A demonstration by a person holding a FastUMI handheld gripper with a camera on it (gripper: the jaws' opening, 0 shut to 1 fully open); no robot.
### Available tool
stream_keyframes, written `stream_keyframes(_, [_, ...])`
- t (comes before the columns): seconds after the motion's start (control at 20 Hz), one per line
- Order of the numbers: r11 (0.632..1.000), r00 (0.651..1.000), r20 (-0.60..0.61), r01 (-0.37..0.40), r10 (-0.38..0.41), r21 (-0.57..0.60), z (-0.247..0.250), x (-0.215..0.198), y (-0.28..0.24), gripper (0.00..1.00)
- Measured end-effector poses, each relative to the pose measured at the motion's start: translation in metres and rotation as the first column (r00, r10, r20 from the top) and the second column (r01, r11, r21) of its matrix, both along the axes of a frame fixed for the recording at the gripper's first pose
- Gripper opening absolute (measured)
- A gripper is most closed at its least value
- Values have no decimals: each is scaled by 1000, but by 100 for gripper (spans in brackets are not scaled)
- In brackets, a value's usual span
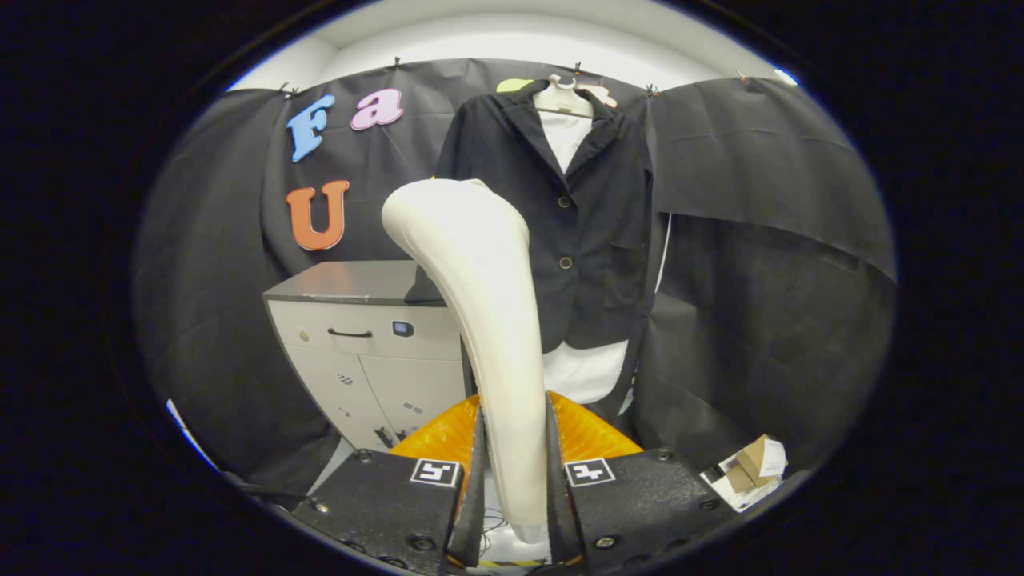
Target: Iron the clothes twice with a garment steamer, once on the left side and once on the right side.
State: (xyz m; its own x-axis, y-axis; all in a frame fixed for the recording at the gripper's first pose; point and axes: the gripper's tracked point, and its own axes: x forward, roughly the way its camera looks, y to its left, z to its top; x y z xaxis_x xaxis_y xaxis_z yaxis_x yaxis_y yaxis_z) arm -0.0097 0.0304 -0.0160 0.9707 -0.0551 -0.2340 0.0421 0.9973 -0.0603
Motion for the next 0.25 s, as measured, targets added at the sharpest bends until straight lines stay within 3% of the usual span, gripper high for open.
stream_keyframes(0.25, [1000,1000,-10,-17,17,-8,-3,2,1,35])
